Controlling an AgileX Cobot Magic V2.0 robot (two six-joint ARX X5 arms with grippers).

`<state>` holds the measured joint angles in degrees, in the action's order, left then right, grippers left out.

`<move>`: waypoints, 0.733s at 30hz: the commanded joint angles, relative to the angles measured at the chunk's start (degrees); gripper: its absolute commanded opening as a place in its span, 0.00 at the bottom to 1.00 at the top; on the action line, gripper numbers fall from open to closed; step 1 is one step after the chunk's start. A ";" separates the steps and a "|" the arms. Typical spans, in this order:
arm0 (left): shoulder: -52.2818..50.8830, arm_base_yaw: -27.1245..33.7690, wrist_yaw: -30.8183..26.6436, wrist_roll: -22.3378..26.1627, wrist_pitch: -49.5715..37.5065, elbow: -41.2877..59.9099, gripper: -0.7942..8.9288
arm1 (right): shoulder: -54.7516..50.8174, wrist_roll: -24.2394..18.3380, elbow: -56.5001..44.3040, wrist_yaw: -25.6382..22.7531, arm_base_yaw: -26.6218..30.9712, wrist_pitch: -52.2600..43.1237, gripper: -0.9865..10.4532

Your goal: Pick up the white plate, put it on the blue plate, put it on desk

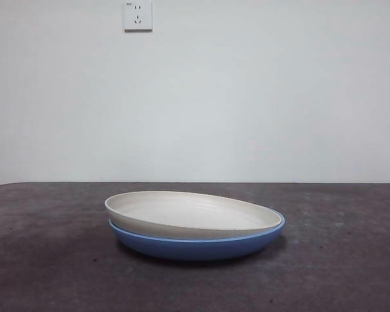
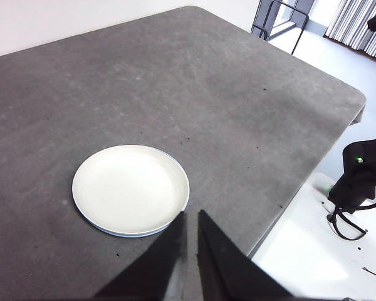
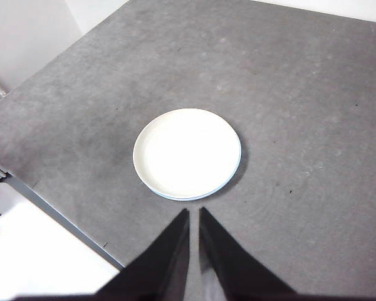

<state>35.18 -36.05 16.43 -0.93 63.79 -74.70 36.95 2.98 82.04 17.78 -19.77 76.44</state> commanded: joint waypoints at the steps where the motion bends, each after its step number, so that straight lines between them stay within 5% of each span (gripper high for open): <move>1: 0.22 -0.39 0.13 0.28 -0.63 -0.63 0.11 | 0.37 -0.46 0.90 0.02 -0.26 2.67 0.11; 7: 0.22 0.48 0.13 0.28 -0.66 -0.57 0.11 | 0.37 -0.46 0.90 0.02 -0.26 2.67 0.11; 12: -0.11 9.40 2.36 0.42 -4.20 3.72 0.11 | 0.37 -0.46 0.90 0.02 -0.26 2.67 0.11; 22: -13.27 32.22 1.84 -2.12 -46.90 42.62 0.11 | 0.37 -0.46 0.90 0.02 -0.26 2.67 0.11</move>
<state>23.27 -4.89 18.74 -2.33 20.71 -36.21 36.95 2.98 82.04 17.78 -19.77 76.44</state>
